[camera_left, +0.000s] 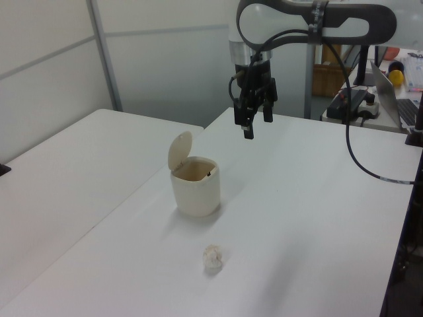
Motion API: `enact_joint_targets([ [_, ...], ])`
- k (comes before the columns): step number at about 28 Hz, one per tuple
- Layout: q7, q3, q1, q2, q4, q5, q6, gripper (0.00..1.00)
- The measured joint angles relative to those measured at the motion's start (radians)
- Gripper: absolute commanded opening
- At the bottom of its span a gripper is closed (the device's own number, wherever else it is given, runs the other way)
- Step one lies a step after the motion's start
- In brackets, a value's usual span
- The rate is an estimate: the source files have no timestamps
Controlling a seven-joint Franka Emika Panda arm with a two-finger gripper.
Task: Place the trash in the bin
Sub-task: 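Lower the gripper onto the crumpled white paper ball, then close the gripper on the paper ball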
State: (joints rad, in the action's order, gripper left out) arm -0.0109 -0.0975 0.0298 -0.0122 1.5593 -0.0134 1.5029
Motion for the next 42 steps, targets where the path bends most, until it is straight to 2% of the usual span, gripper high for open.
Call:
enact_joint_targets([
  [3, 0.013, 0.003, 0.002, -0.005, 0.004, 0.003, 0.0, 1.0],
  [6, 0.033, 0.018, 0.018, -0.04, 0.019, 0.006, 0.0, 1.0],
  [12, 0.026, 0.063, 0.092, -0.195, 0.029, 0.004, 0.061, 1.0],
  [18, 0.021, 0.073, 0.128, -0.302, 0.04, 0.004, 0.169, 1.0],
  [31, 0.022, 0.093, 0.15, -0.39, 0.086, 0.003, 0.312, 1.0],
  [36, 0.022, 0.094, 0.165, -0.412, 0.105, -0.016, 0.36, 1.0],
  [37, 0.022, 0.094, 0.167, -0.416, 0.108, -0.019, 0.367, 0.98],
  [40, 0.022, 0.094, 0.174, -0.429, 0.117, -0.027, 0.392, 0.82],
  [41, 0.022, 0.094, 0.176, -0.432, 0.119, -0.03, 0.4, 0.69],
  [42, 0.022, 0.094, 0.179, -0.437, 0.122, -0.035, 0.406, 0.64],
])
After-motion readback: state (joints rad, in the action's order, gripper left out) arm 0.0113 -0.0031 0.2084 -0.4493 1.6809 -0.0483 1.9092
